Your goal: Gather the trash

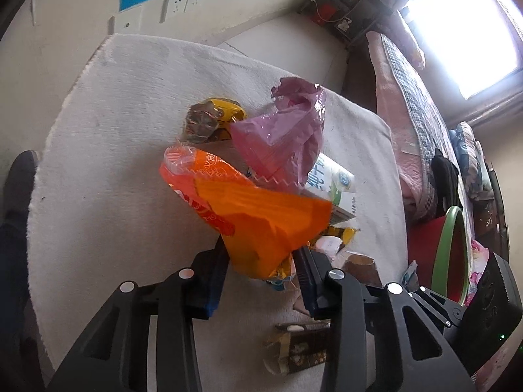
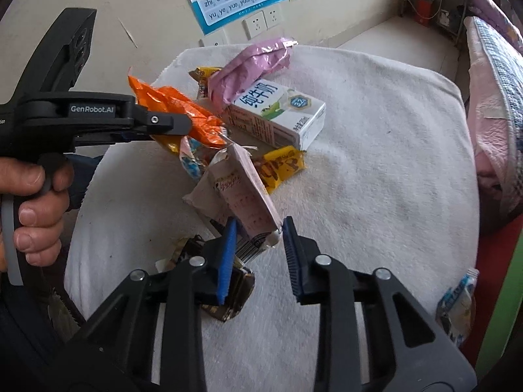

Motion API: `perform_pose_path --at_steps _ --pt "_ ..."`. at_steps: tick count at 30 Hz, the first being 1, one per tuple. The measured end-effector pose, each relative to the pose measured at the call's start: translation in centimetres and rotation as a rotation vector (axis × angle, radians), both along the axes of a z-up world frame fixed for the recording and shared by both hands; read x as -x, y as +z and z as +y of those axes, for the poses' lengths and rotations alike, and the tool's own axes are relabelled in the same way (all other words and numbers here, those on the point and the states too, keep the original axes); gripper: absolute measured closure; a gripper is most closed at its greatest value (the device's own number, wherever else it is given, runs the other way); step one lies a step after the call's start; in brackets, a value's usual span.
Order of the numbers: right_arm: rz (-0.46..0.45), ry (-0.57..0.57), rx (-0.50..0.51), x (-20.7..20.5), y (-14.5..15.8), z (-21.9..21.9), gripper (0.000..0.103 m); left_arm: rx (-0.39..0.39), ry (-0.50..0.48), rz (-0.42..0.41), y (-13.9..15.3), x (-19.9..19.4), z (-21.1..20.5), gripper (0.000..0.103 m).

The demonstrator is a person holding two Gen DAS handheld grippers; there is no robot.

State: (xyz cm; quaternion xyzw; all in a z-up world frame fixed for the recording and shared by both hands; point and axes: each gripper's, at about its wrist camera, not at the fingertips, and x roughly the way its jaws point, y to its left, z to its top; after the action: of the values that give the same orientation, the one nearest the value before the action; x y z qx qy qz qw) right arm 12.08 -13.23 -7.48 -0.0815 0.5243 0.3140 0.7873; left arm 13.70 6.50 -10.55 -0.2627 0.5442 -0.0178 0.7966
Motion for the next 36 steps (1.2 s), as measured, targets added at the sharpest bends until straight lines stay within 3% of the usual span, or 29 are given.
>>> perform_pose_path --at_steps 5,14,17,25,26,28,29,32,34,36 --pt "-0.027 -0.009 -0.006 1.1 1.7 -0.7 0.075 -0.020 -0.001 -0.025 1.7 1.6 0.5 0.067" --pt "-0.109 -0.078 -0.033 2.7 5.5 -3.2 0.077 -0.140 -0.096 -0.107 5.5 3.5 -0.9 0.067" --pt "-0.124 -0.104 -0.033 3.0 6.3 -3.9 0.089 -0.161 -0.124 -0.132 6.7 4.2 -1.4 0.067" --pt "-0.075 -0.160 -0.019 4.2 5.4 -6.1 0.088 -0.163 -0.162 -0.151 7.9 6.0 -2.7 0.067" --pt "-0.067 -0.176 -0.022 4.3 5.2 -6.6 0.081 -0.162 -0.165 -0.152 8.0 6.2 -2.9 0.067" --pt "-0.054 -0.200 -0.024 4.6 4.7 -7.5 0.058 -0.163 -0.171 -0.154 8.1 6.4 -3.1 0.067" --pt "-0.058 -0.208 -0.017 4.7 4.6 -7.7 0.052 -0.163 -0.172 -0.155 8.1 6.5 -3.2 0.067" --pt "-0.052 -0.195 -0.008 5.2 4.1 -7.7 0.045 -0.163 -0.179 -0.160 8.3 6.7 -3.3 0.067" --pt "-0.047 -0.166 0.000 5.4 3.7 -7.0 0.034 -0.167 -0.183 -0.162 8.4 6.6 -3.3 0.067" --pt "-0.053 -0.130 0.013 5.6 3.3 -6.0 0.033 -0.162 -0.181 -0.161 8.3 6.5 -3.3 0.067"
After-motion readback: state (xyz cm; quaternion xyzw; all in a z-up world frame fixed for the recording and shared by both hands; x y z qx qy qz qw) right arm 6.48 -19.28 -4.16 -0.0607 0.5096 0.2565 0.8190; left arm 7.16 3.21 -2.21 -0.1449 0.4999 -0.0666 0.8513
